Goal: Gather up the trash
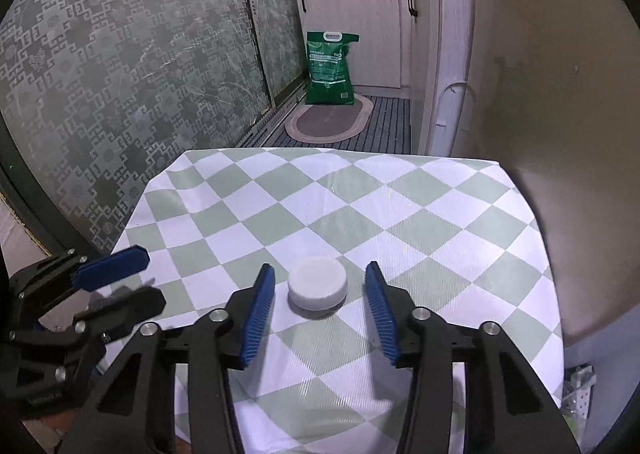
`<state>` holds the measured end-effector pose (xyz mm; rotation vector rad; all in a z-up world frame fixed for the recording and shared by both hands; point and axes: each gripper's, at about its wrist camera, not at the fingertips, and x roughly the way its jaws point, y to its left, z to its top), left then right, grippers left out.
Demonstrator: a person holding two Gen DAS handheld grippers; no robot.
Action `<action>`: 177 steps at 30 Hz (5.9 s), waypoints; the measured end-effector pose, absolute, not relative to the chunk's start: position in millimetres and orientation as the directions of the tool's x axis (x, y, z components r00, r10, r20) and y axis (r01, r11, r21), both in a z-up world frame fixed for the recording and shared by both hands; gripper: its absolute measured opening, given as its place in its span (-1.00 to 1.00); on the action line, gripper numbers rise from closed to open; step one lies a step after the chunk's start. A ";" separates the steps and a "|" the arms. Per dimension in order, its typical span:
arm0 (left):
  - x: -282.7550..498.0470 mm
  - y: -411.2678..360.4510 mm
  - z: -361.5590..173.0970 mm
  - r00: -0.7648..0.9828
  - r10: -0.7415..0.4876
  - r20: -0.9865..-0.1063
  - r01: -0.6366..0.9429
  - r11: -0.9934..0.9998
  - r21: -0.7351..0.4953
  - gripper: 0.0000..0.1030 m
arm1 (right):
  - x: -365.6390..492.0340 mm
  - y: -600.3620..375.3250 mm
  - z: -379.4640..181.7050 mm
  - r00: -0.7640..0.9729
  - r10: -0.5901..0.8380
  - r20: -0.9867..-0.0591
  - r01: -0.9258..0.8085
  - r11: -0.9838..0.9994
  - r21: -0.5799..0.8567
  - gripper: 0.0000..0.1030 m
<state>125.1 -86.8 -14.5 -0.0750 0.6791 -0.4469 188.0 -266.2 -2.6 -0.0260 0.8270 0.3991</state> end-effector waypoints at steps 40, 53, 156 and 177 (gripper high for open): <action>180.6 -177.6 -27.6 0.637 -0.350 -0.687 0.385 0.916 -0.110 -0.58 | 158.4 -348.5 40.6 0.678 0.459 -0.574 -0.338 0.888 0.311 -0.41; 152.6 -123.3 3.8 0.707 -0.373 -0.601 0.365 0.920 -0.142 -0.58 | 160.4 -322.6 46.1 0.668 0.463 -0.583 -0.370 0.886 0.279 -0.41; 55.8 158.4 -6.2 0.803 -0.234 -0.547 0.155 0.970 -0.188 -0.70 | 146.0 59.0 -179.8 0.088 0.289 -0.953 -0.707 0.692 0.145 -0.22; -22.5 112.8 64.5 0.872 -0.111 -0.477 0.077 0.993 -0.091 -0.24 | 93.8 -6.2 -3.3 0.389 0.484 -0.784 -0.708 0.701 0.082 -0.30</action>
